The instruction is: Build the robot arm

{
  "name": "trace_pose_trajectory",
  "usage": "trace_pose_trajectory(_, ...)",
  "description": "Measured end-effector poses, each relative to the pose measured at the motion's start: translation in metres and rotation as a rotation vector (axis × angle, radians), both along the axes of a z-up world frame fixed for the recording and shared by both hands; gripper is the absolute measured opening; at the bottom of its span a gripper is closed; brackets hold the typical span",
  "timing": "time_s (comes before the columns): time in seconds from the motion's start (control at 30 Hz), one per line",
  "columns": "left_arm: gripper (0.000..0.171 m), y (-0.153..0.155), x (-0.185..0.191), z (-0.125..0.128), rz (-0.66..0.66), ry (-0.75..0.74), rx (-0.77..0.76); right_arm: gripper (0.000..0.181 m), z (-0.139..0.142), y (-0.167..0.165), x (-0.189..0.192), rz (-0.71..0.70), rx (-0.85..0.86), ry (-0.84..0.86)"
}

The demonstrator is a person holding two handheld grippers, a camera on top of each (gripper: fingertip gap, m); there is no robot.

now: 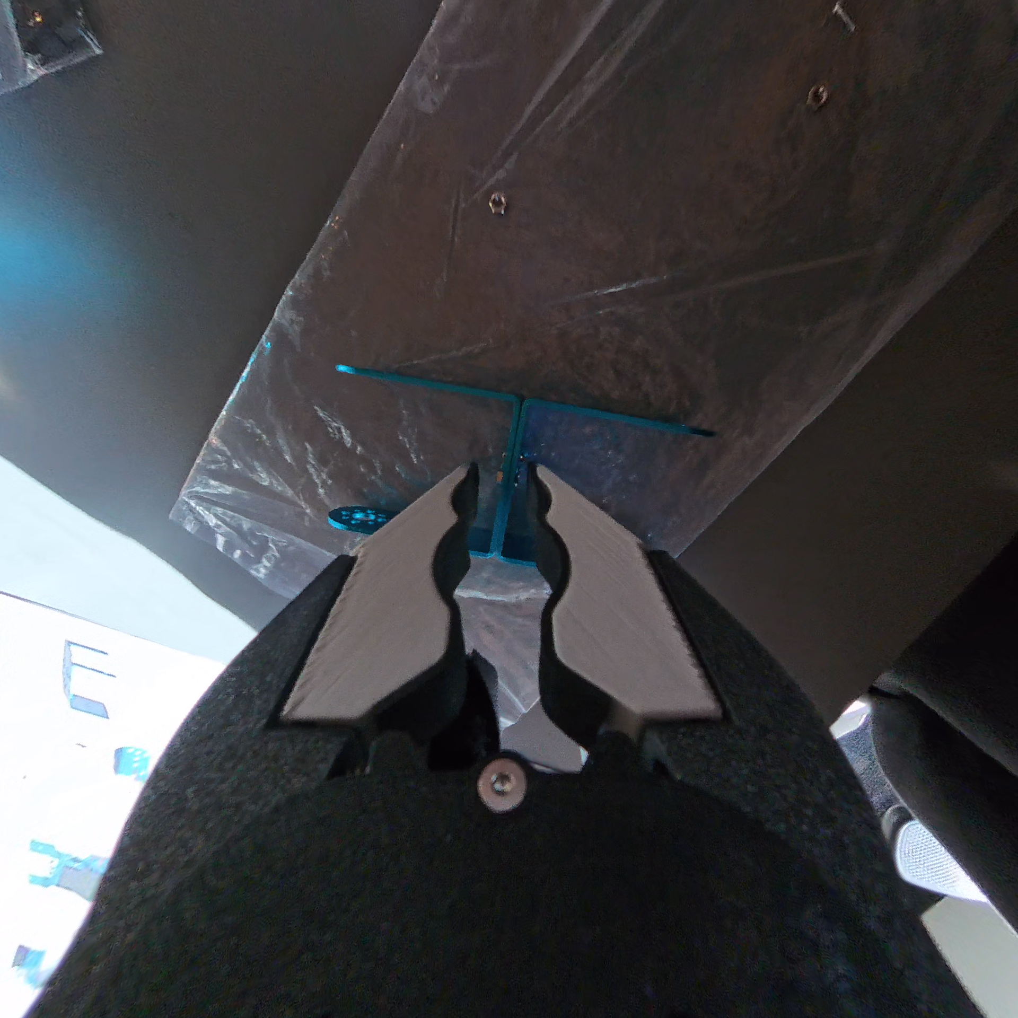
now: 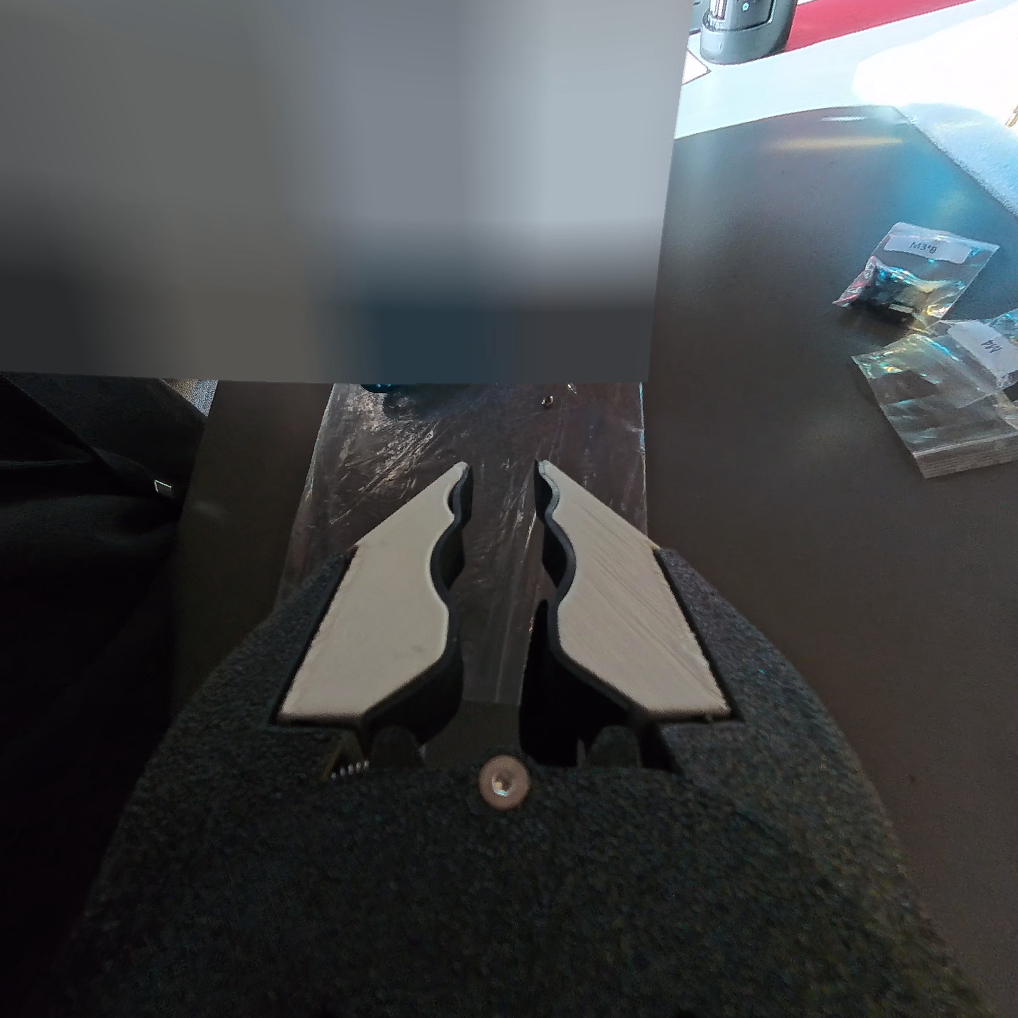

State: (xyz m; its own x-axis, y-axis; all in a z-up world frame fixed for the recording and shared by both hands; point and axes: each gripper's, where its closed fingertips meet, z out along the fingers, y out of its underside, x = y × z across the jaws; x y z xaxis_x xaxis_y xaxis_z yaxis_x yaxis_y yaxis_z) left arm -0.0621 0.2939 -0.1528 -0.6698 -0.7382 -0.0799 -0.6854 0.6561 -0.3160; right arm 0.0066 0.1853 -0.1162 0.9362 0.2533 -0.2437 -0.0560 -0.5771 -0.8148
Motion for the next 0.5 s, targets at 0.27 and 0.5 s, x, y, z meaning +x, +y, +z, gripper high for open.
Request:
trace_pose_trajectory(0.27, 0.019, -0.0019, -0.0013, -0.0006, 0.044, -0.033, -0.053, 0.021, -0.0017, 0.0, -0.0016, 0.007, -0.008, -0.003)
trace_pose_trajectory(0.5, 0.012, -0.004, 0.0026, 0.0004, 0.066, -0.087, -0.123, 0.021, -0.0021, -0.0004, -0.0017, 0.009, -0.011, -0.005)
